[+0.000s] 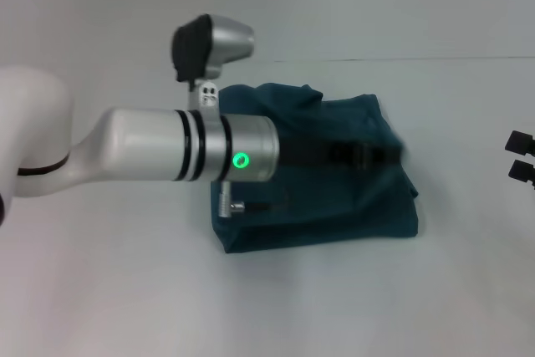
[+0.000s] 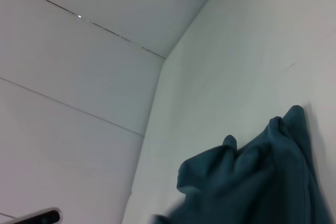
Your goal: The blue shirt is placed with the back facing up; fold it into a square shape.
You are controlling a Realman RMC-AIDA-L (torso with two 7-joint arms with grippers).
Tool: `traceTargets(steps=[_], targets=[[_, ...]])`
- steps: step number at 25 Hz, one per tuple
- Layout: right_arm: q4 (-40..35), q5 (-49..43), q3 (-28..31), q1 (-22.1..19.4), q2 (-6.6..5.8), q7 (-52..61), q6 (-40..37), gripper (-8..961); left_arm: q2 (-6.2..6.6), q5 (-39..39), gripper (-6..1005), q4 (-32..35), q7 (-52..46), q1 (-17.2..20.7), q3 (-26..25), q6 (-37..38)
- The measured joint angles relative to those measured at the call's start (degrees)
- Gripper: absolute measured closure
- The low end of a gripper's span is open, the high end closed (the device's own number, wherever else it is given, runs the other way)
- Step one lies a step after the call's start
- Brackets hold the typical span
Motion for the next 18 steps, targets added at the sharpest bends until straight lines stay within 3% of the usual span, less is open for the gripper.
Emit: traceTargets(steps=[3,8,10,18], targets=[[0.0,0.0,0.0,0.0,-0.01,0.0,0.2,62,0.19,-1.2,950,1.1,2.6,0.1,0.6,4.1],[0.0,-0.1,0.0,0.0,-0.09,0.0,0.2,62,0.91,-1.1,740,2.9,4.4,2.9,-3.8,12.1],[0.0,-0.6,-0.1,0.1,-0.16,0.0,0.3,62,1.25,-1.0,500,2.8,2.2,5.5,-9.0,13.4],[-0.8,-7.5,-0.1,3.2,-0.21,0.0,0.8,63,4.35,0.7,327,2.8,-9.3,14.9,-26.0,21.1]])
